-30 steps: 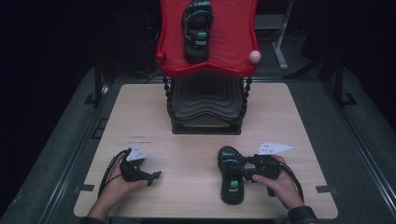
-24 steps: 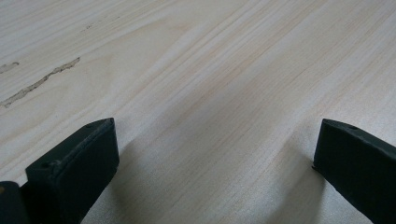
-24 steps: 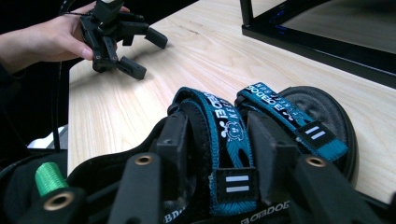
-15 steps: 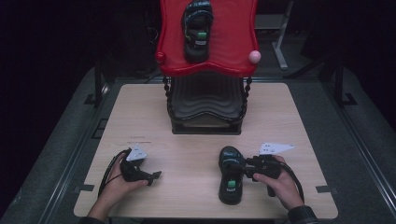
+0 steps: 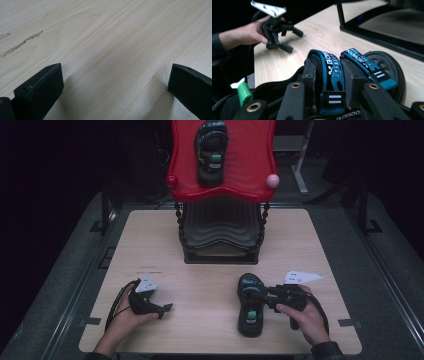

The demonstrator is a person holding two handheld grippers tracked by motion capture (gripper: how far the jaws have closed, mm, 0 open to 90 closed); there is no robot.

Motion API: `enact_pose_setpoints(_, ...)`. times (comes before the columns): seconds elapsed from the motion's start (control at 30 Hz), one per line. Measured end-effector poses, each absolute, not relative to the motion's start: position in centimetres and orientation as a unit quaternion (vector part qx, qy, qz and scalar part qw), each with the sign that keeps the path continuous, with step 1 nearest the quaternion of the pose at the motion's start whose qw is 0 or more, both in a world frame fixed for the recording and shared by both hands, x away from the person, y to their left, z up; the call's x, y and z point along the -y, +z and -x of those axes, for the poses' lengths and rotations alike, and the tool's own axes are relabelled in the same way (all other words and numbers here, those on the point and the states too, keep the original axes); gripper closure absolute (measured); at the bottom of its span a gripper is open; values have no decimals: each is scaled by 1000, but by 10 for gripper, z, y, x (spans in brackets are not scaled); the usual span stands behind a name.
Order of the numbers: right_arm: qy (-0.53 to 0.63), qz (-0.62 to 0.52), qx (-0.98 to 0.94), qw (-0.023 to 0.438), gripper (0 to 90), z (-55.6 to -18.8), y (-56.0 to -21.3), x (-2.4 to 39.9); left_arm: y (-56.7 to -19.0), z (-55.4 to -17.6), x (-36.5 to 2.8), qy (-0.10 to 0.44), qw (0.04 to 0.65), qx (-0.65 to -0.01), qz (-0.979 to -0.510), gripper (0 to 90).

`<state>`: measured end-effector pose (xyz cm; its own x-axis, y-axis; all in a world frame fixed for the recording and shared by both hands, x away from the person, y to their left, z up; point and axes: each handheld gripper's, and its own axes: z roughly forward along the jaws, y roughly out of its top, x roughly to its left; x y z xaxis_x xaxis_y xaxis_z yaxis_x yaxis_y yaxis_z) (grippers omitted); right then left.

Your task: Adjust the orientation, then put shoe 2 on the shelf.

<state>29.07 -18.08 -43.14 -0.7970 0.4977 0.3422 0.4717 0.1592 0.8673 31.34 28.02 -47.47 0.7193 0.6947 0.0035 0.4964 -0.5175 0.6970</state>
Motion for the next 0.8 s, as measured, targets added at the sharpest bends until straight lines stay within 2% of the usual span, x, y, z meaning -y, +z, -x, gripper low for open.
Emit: enact_pose_setpoints(0.8, 629, -336, -697, 76, 670, -294, -365, 238, -475, -313, -280, 142, 347, -347, -860, 0)
